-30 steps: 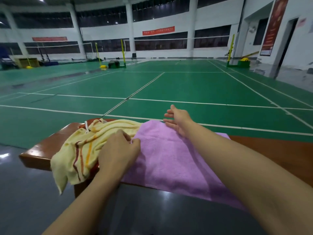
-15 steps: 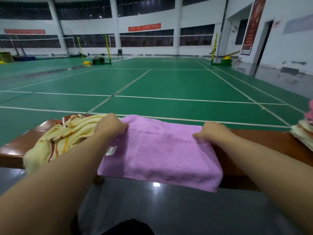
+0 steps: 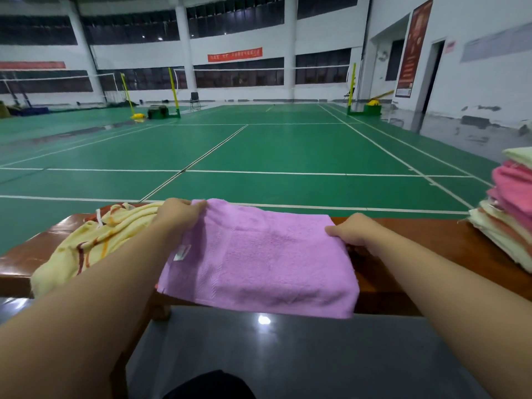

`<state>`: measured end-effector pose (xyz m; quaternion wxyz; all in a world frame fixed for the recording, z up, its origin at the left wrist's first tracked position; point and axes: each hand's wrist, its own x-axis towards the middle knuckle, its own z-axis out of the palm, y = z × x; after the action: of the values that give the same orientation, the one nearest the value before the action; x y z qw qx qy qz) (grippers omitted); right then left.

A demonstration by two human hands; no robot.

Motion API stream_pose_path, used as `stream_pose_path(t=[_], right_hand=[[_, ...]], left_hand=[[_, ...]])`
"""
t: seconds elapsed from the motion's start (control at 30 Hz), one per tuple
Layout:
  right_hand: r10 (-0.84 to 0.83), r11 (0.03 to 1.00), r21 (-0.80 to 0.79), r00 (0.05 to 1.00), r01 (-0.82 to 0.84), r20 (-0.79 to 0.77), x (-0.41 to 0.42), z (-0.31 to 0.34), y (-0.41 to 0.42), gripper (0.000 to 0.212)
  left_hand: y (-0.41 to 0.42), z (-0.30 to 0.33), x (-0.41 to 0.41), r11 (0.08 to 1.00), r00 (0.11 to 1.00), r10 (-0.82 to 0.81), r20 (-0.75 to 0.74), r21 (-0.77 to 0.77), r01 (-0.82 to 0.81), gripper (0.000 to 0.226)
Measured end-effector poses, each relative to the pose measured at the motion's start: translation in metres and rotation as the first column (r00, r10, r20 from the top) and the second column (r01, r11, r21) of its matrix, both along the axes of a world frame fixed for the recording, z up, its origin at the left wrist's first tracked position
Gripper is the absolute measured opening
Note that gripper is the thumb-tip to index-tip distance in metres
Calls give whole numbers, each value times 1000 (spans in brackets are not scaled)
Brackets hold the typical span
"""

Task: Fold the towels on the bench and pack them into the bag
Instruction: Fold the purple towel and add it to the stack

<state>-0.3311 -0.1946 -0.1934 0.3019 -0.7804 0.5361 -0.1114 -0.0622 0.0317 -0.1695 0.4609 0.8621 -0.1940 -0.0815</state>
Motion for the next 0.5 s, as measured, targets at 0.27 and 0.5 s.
stream_pose_path(t=[0.27, 0.5], right_hand=[[-331, 939, 334, 462, 79, 823, -23, 1, -4, 50], [76, 992, -24, 451, -121, 889, -48, 45, 2, 28]], left_hand=[[-9, 28, -32, 773, 973, -102, -206, -632, -53, 30], [-19, 53, -47, 767, 981, -98, 168, -616, 182, 39]])
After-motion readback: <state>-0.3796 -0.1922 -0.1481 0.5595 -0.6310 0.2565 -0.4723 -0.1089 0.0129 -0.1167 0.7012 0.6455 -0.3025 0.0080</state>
